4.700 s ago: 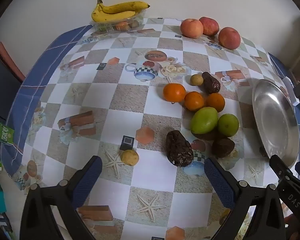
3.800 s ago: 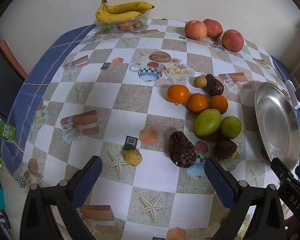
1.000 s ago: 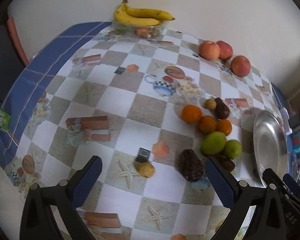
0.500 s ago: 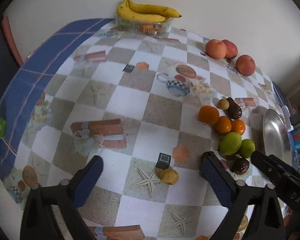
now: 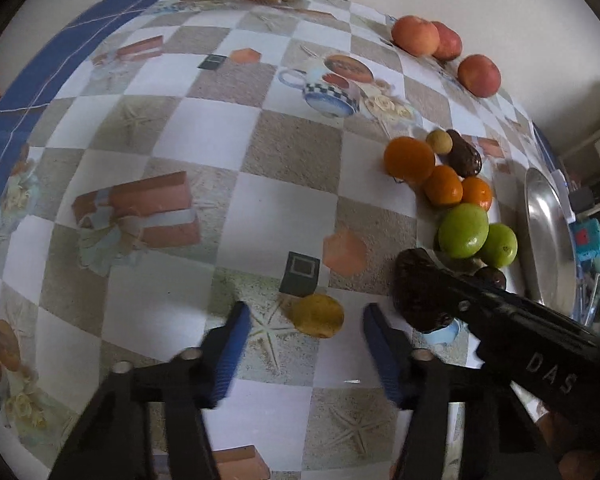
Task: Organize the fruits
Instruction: 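Grasp the small yellow fruit with the left gripper while the right gripper grasps a dark brown wrinkled fruit, then carry both held fruits with both grippers over the steel plate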
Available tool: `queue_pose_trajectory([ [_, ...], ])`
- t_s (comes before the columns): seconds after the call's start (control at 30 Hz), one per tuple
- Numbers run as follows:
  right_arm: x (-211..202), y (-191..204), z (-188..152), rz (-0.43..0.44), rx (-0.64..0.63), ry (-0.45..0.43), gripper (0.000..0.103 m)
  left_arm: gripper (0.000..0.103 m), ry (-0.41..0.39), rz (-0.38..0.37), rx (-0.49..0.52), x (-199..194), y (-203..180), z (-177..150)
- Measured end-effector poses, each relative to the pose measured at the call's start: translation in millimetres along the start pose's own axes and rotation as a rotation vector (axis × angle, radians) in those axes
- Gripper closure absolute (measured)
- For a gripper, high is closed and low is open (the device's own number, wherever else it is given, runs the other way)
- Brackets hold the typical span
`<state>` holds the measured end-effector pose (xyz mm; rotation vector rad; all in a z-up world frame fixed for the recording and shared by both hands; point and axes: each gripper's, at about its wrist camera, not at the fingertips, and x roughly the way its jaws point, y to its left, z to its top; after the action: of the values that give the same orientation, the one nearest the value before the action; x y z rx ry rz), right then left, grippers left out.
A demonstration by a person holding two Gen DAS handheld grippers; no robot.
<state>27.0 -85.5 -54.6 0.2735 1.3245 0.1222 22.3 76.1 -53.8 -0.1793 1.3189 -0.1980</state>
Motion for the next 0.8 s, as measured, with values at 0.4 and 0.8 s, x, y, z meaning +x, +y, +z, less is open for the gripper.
queue_pose_trajectory([
  [0.4, 12, 4, -3, 0.029, 0.000, 0.025, 0.065, 0.074, -0.024, -0.015, -0.055, 5, 14, 3],
  [0.8, -2, -10, -8, 0.023, 0.027, 0.007, 0.066, 0.074, -0.017, -0.045, -0.127, -1, 23, 1],
])
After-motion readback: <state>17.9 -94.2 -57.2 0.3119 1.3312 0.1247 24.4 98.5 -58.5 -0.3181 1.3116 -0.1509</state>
